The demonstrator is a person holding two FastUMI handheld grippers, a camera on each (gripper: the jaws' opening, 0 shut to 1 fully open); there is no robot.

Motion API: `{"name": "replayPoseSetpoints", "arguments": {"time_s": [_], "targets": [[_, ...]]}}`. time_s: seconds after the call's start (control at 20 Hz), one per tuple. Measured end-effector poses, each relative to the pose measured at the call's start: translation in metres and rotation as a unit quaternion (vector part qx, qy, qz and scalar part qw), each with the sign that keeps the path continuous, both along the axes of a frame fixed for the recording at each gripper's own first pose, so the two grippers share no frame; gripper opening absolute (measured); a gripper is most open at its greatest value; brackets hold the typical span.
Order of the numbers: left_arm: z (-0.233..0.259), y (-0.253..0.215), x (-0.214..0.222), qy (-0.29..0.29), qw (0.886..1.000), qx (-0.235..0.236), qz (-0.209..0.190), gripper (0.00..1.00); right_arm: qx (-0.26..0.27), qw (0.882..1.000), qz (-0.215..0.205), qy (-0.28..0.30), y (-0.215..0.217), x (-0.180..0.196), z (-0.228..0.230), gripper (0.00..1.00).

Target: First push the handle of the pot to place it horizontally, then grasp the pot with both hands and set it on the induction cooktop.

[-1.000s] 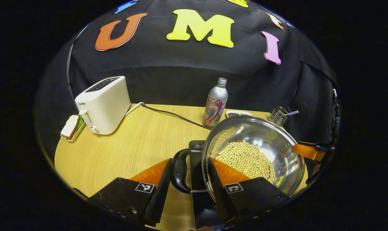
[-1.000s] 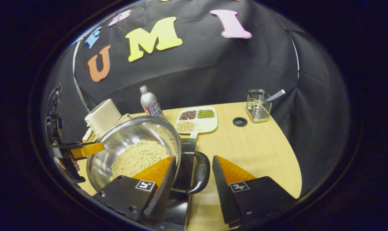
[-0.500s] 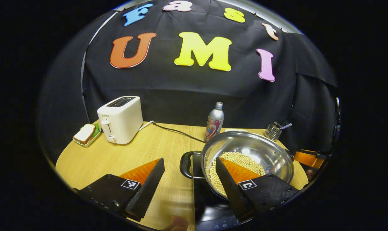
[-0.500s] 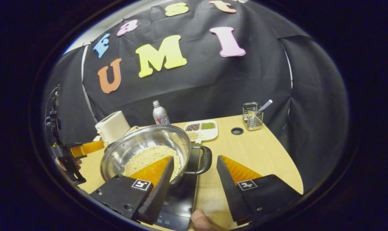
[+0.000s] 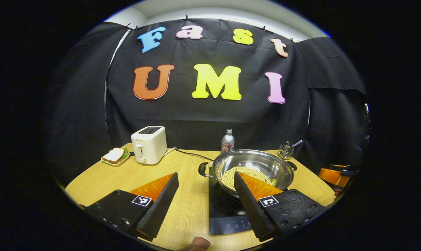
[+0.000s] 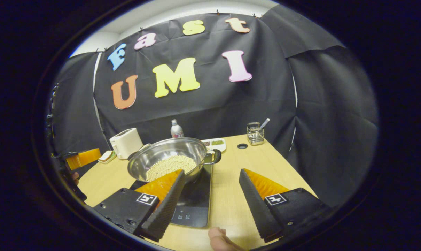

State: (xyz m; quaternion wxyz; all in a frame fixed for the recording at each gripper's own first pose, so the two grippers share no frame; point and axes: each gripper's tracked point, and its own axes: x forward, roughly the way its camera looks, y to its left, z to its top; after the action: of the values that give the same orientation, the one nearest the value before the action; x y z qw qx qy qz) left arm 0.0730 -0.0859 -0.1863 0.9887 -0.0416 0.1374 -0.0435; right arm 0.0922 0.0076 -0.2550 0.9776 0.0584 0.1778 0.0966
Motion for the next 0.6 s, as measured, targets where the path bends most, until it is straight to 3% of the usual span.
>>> {"name": "replayPoseSetpoints", "arguments": {"time_s": [0.15, 0.35, 0.6], "targets": [[0.018, 0.003, -0.031, -0.024, 0.999, 0.021, 0.003, 0.95, -0.008, 0.999, -0.014, -0.035, -0.01, -0.026, 0.023, 0.98], [0.055, 0.021, -0.062, -0.06, 0.995, 0.06, 0.043, 0.95, -0.009, 0.998, -0.014, -0.061, -0.011, -0.061, 0.059, 0.98], [0.082, 0.018, -0.086, -0.078, 0.995, 0.058, 0.038, 0.95, -0.02, 0.995, -0.022, -0.093, -0.012, -0.092, 0.106, 0.96]]}}
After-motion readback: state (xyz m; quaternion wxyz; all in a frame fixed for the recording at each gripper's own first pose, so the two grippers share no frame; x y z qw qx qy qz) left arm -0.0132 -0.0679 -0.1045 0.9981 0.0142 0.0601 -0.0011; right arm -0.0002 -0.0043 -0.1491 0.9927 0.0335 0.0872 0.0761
